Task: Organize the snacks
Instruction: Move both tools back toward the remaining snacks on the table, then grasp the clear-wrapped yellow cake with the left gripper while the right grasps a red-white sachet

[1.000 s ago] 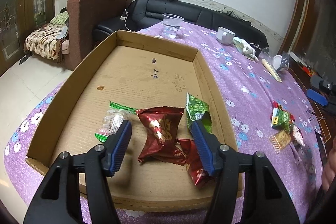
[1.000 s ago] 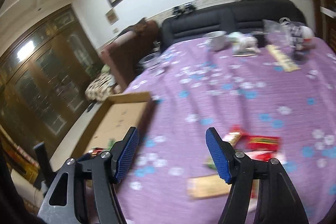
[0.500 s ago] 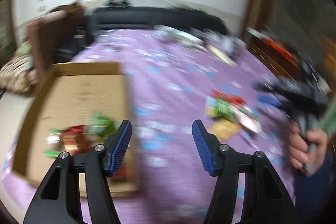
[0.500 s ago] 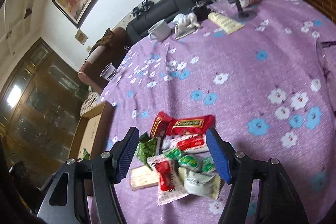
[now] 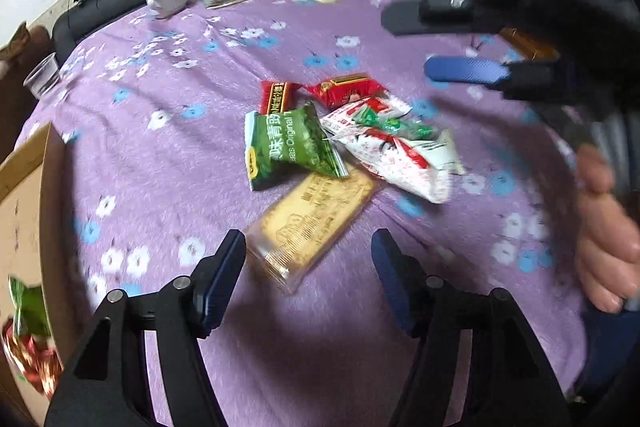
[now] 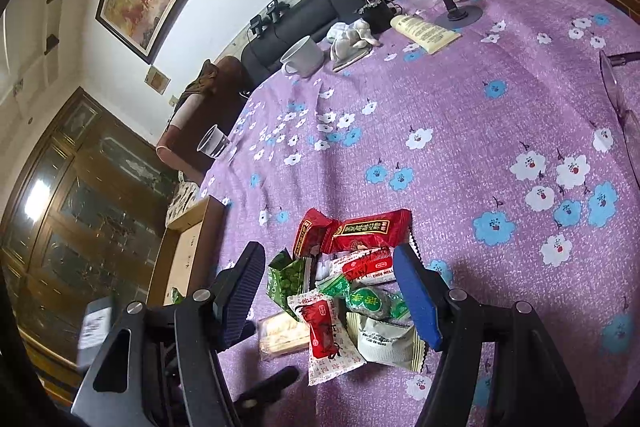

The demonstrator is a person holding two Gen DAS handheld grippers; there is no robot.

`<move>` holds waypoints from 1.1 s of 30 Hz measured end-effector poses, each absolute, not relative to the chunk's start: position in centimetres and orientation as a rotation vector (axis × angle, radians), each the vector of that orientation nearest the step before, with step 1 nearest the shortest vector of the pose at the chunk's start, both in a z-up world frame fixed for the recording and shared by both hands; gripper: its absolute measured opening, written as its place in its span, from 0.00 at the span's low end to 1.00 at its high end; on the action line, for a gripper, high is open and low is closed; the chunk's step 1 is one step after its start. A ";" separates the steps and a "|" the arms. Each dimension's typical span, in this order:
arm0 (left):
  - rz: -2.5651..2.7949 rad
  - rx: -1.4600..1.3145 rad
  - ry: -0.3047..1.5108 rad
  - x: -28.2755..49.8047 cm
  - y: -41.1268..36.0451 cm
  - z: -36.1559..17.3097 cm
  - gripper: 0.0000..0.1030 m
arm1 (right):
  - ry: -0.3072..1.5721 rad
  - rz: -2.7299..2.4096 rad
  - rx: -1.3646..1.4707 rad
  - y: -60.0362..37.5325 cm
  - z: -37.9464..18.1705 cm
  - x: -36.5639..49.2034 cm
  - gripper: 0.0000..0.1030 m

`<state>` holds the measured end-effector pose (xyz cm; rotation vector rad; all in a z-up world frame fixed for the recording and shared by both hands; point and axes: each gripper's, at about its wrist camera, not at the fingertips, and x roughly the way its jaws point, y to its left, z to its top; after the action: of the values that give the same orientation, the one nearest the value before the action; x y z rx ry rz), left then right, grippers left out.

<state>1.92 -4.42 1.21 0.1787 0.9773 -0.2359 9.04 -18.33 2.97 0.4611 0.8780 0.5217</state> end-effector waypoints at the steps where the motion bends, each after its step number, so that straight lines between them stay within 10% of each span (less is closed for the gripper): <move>1: -0.219 0.192 0.972 2.2 -4.5 1.0 0.62 | 0.880 0.523 0.463 -18.3 2.9 9.0 0.67; 6: -0.225 0.131 0.945 2.8 -4.1 1.0 0.60 | 0.887 0.532 0.450 -17.9 2.9 9.0 0.67; 15: -0.211 0.087 0.947 0.6 -2.4 1.0 0.21 | 0.900 0.553 0.424 -17.0 2.8 8.8 0.67; 21: -0.215 0.108 0.905 0.0 -2.2 2.2 0.23 | 0.902 0.555 0.392 -16.3 2.7 8.6 0.67; 25: -0.229 0.161 0.900 1.8 -3.0 2.5 0.56 | 0.916 0.558 0.346 -15.5 2.5 8.5 0.62; 33: -0.254 0.210 0.934 4.3 -5.0 1.2 0.56 | 0.961 0.552 0.262 -14.1 1.7 8.5 0.52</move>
<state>4.31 -5.03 1.17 0.2102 0.9336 -0.2539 8.51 -14.06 1.65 0.2623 0.9609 0.5521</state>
